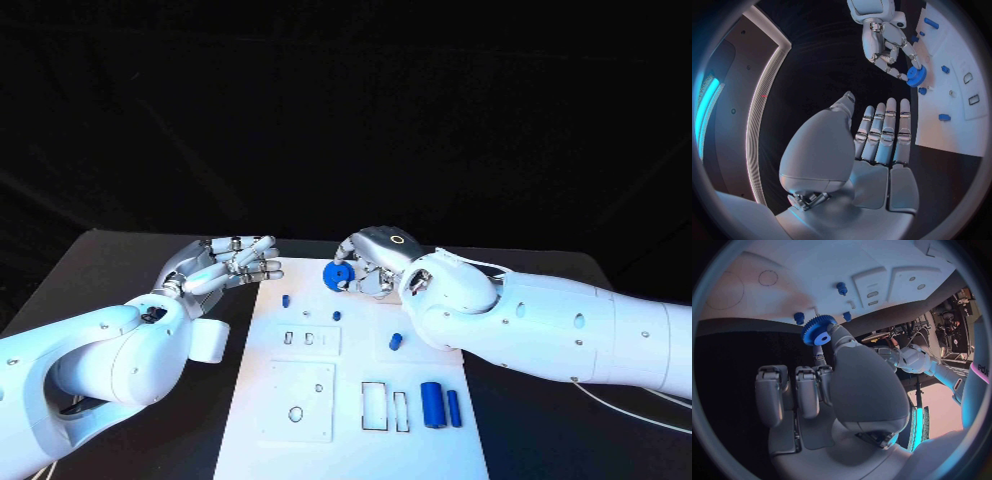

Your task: Assemble the parts on the task board

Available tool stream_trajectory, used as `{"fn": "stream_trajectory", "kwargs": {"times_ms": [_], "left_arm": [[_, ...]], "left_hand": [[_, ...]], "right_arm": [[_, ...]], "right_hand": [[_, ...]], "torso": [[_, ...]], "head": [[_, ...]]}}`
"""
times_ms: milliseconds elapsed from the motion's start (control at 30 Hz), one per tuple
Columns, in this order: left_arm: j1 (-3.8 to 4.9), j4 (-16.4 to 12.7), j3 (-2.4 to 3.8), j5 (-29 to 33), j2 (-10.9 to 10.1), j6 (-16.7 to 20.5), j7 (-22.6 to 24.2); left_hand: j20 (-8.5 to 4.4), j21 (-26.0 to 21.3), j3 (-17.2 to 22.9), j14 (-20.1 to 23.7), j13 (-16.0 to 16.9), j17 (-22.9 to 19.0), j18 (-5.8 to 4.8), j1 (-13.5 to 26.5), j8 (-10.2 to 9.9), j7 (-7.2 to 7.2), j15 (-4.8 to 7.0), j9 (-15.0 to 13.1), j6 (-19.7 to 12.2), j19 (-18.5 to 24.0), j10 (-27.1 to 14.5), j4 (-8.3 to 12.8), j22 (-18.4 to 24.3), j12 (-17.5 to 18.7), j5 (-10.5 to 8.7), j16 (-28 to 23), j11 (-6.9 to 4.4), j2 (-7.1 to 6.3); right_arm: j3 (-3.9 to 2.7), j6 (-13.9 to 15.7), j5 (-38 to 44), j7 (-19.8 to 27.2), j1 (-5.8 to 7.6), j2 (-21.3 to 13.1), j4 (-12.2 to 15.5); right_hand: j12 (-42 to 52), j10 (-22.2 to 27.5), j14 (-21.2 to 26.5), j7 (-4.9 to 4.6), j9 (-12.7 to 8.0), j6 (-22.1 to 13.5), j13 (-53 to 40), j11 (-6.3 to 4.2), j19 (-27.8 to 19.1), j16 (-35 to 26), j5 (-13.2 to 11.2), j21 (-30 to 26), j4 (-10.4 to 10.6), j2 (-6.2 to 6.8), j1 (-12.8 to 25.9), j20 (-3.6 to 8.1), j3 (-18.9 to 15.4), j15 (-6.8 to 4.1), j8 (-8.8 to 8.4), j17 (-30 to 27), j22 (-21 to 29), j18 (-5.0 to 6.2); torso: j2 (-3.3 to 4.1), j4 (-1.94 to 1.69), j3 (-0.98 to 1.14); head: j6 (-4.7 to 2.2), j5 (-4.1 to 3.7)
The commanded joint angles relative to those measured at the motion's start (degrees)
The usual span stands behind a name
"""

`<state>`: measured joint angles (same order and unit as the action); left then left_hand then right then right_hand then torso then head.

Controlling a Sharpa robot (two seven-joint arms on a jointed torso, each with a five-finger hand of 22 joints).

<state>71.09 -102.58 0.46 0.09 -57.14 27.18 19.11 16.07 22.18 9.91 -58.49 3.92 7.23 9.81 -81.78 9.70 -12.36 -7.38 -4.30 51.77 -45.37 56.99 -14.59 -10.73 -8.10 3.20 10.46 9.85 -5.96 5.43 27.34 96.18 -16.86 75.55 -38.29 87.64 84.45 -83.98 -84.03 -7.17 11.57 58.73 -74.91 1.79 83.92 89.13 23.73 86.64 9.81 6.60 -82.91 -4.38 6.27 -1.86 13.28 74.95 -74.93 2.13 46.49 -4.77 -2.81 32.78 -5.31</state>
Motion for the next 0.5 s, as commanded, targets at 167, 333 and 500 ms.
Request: {"fn": "stream_trajectory", "kwargs": {"times_ms": [167,333,500], "left_arm": [[0.08,-0.17,0.05,0.05,0.30,-1.12,0.14],[0.08,-0.22,0.05,0.05,0.29,-1.10,0.14],[0.08,-0.28,0.05,0.05,0.30,-1.09,0.15]], "left_hand": [[-0.04,0.22,-0.38,0.08,-0.08,0.05,0.53,-0.44,-0.32,-0.18,-0.45,0.06,-0.08,0.13,-0.12,0.10,-0.10,0.21,-0.35,-0.10,0.13,0.29],[-0.04,0.22,-0.38,0.08,-0.08,0.05,0.53,-0.44,-0.32,-0.18,-0.45,0.06,-0.08,0.13,-0.12,0.10,-0.10,0.21,-0.35,-0.10,0.13,0.29],[-0.04,0.22,-0.38,0.08,-0.08,0.05,0.53,-0.44,-0.32,-0.18,-0.45,0.06,-0.08,0.13,-0.12,0.10,-0.10,0.21,-0.35,-0.10,0.13,0.29]], "right_arm": [[0.19,-0.03,3.39,-1.21,-0.11,3.45,-3.41],[0.41,-1.25,3.43,-1.26,-0.32,5.02,-5.24],[0.57,-2.65,3.39,-1.23,-0.43,6.00,-6.41]], "right_hand": [[0.28,-1.90,-5.63,1.24,0.35,1.84,-9.18,-0.45,2.93,0.27,-0.40,0.13,0.28,0.21,0.78,0.39,0.84,-0.52,-0.49,13.55,-10.84,-0.95],[0.23,-1.86,-5.63,1.17,0.32,1.78,-9.14,-0.39,2.90,0.26,-0.66,0.10,0.44,0.39,1.01,0.37,1.19,-0.48,-0.71,13.52,-10.82,-0.94],[0.23,-1.87,-5.62,1.14,0.30,1.78,-9.16,-0.36,2.85,0.26,-0.84,0.05,0.54,0.50,1.16,0.36,1.39,-0.45,-0.84,13.51,-10.77,-0.93]], "torso": [[0.08,-0.09,0.02],[0.07,0.04,0.03],[0.06,0.14,0.06]], "head": [[0.21,0.51],[0.45,0.62],[0.53,0.70]]}}
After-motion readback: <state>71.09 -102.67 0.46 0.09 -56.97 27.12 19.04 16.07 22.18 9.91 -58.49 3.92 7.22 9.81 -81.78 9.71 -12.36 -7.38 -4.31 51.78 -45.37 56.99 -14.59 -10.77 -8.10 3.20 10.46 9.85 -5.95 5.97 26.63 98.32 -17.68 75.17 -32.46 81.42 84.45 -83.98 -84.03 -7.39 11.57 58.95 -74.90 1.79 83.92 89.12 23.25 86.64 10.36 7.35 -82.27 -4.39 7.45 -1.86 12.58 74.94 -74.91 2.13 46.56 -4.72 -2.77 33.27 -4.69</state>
